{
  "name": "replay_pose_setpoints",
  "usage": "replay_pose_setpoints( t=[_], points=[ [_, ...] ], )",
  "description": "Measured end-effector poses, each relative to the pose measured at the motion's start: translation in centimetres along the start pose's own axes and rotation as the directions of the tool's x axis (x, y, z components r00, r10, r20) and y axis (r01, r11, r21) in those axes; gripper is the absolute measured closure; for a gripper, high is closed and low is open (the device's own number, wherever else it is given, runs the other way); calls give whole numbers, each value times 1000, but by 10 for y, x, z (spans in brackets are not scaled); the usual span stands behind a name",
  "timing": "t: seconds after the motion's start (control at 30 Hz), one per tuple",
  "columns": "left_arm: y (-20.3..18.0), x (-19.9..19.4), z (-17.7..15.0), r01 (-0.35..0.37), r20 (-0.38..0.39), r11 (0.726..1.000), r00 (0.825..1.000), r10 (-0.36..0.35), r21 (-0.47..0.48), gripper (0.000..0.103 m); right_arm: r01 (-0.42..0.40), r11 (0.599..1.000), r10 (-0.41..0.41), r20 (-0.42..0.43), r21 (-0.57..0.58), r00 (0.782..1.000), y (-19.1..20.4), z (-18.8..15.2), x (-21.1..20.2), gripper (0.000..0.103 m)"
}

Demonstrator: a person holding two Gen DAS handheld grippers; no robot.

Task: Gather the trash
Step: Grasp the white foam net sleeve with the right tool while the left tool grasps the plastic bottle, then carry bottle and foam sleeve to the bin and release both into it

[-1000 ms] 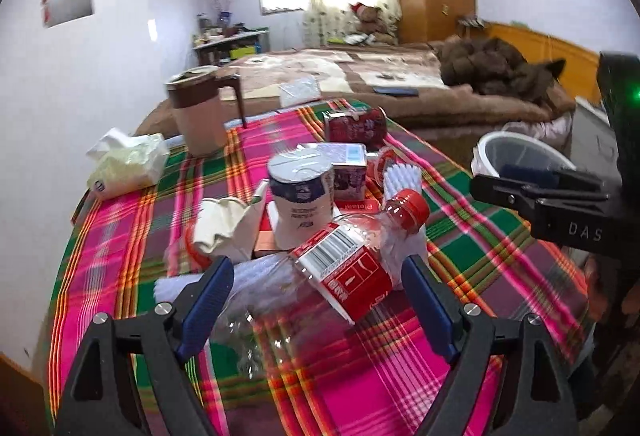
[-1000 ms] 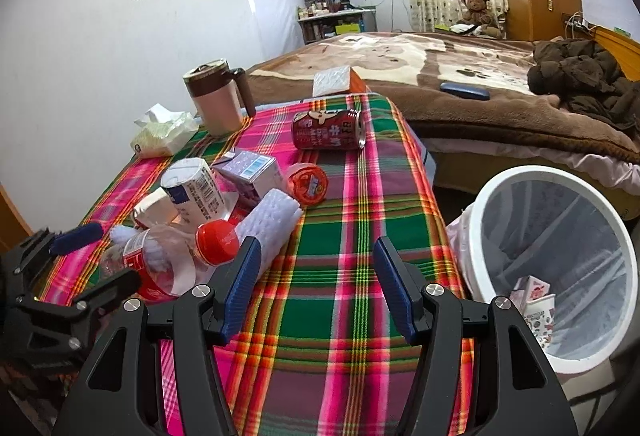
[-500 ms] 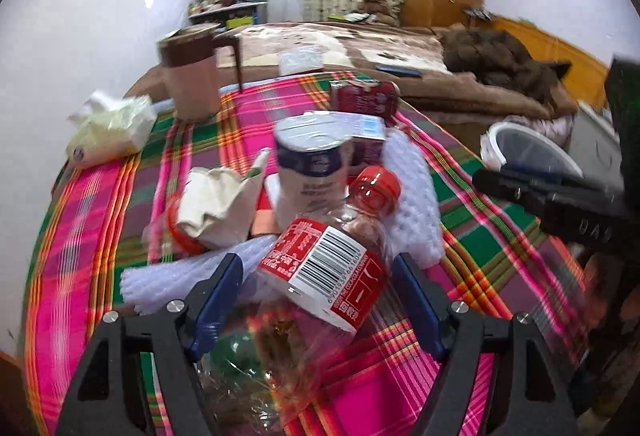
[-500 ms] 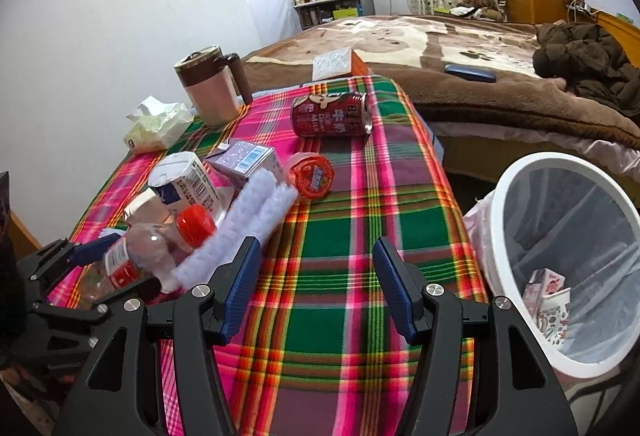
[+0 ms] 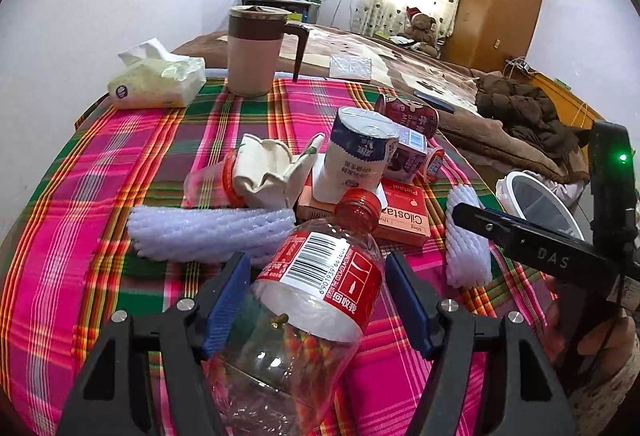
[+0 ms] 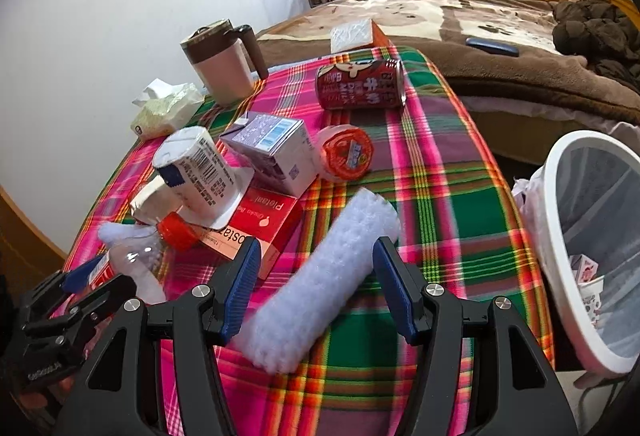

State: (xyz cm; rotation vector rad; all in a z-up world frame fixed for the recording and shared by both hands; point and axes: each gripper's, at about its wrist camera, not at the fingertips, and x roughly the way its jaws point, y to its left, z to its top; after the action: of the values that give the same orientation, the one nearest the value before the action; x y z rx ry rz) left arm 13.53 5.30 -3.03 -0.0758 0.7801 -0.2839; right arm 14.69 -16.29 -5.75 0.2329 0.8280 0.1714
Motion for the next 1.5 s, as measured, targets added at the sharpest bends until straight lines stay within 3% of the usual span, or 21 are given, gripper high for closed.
replay_pose_setpoints(
  t=[0.23,0.43,0.63,0.87,0.97,1.5],
  points=[
    [-6,3,-9,17,-38,1000,999,-17,-5,32,48,999,-48,-46,-16,998,0,-8,8,43],
    [-15,2,-9,48,-39,999,998,-48,-5,32,73,997,-73,-29,-19,997,-5,-11,0,43],
    [-18,8,-7,52,-75,999,996,-52,-3,28,90,995,-90,-14,-51,996,-7,-11,-6,64],
    [-13,1,-7,45,-75,999,996,-45,4,28,70,993,-72,-14,-93,997,-8,-9,-9,72],
    [-11,3,-6,52,-85,999,995,-53,-10,38,55,994,-57,-16,-99,998,-9,-9,-9,75],
    [-25,-3,-10,43,-39,999,998,-45,-33,39,0,994,3,24,-109,1000,-8,-12,-28,81]
  ],
)
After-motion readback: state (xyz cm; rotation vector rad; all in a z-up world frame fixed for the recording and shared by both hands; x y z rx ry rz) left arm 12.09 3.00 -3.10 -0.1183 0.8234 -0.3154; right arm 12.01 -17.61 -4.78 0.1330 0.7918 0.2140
